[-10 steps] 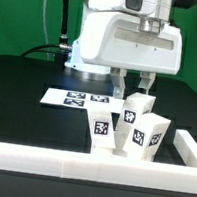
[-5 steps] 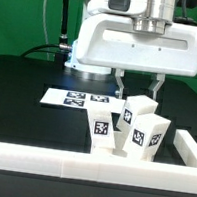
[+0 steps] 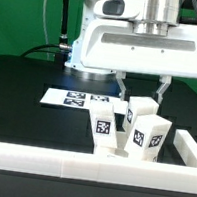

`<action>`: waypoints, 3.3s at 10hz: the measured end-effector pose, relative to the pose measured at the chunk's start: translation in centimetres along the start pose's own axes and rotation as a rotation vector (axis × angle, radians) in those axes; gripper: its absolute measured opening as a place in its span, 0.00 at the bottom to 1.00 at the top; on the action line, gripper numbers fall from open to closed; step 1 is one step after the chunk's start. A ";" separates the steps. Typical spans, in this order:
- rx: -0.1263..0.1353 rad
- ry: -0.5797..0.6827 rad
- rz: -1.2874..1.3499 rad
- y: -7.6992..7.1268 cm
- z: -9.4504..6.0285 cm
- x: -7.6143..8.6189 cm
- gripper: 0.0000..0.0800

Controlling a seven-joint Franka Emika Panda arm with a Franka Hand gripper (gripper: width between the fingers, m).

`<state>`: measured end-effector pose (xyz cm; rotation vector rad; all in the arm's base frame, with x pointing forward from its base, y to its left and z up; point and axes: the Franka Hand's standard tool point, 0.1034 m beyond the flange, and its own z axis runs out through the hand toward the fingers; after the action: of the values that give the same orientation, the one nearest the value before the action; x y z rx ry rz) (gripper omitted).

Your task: Assemble stool

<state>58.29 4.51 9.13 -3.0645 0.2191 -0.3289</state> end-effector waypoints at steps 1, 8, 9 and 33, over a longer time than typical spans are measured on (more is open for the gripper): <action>0.001 0.000 0.010 0.1 0.0 0.0 0.44; 0.000 -0.016 -0.094 -0.2 0.1 -0.1 0.79; 0.002 -0.034 -0.098 -0.4 0.1 -0.2 0.81; 0.086 -0.015 1.054 -4.4 1.0 -1.0 0.42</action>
Offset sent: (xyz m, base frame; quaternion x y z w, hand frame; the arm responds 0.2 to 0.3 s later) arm 0.0000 0.0000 0.0000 0.0000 0.0000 0.0000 1.0000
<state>58.16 9.06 8.22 -2.4004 1.6257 -0.2190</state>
